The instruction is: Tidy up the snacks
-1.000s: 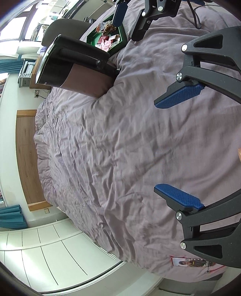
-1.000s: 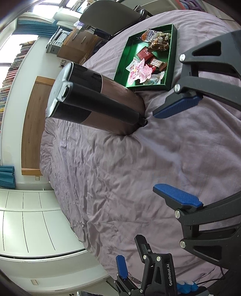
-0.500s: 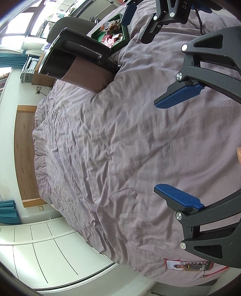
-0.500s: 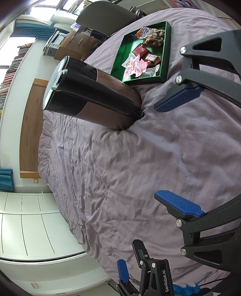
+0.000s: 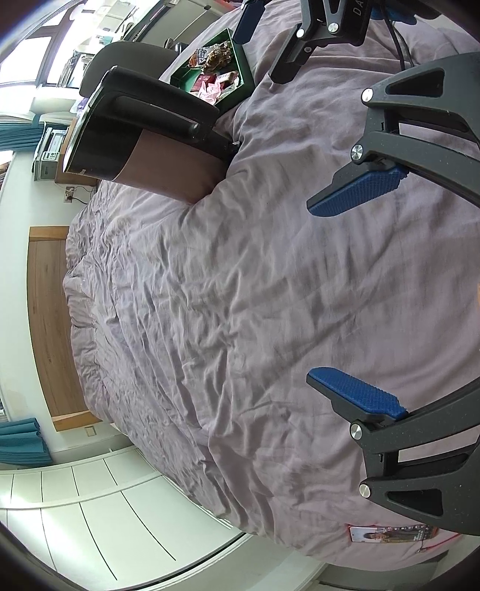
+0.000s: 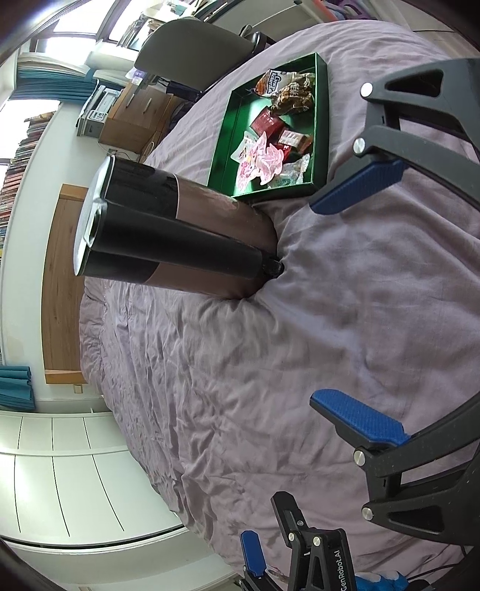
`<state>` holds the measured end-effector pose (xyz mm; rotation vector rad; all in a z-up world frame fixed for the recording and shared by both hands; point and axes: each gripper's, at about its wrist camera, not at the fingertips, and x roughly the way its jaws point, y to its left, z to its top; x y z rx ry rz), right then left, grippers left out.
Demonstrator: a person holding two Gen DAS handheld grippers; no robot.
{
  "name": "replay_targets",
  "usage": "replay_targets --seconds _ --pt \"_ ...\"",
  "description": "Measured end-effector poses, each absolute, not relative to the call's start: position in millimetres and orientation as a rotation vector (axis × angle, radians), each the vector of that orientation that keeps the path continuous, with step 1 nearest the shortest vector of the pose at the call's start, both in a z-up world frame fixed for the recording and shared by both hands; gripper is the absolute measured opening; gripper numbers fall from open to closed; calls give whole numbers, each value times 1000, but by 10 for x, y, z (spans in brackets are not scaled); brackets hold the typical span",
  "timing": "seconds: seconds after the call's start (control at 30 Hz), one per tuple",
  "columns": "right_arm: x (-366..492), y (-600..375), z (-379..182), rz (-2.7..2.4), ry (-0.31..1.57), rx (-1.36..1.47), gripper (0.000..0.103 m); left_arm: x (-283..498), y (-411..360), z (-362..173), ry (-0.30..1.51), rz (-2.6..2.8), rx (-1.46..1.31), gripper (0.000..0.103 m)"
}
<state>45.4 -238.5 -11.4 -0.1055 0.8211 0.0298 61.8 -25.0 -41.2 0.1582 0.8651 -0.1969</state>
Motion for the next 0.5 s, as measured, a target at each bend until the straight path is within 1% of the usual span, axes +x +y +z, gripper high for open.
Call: replay_targets --seconds 0.5 --pt "495 -2614 -136 3 808 -85 103 707 -440 -470 897 -227 165 80"
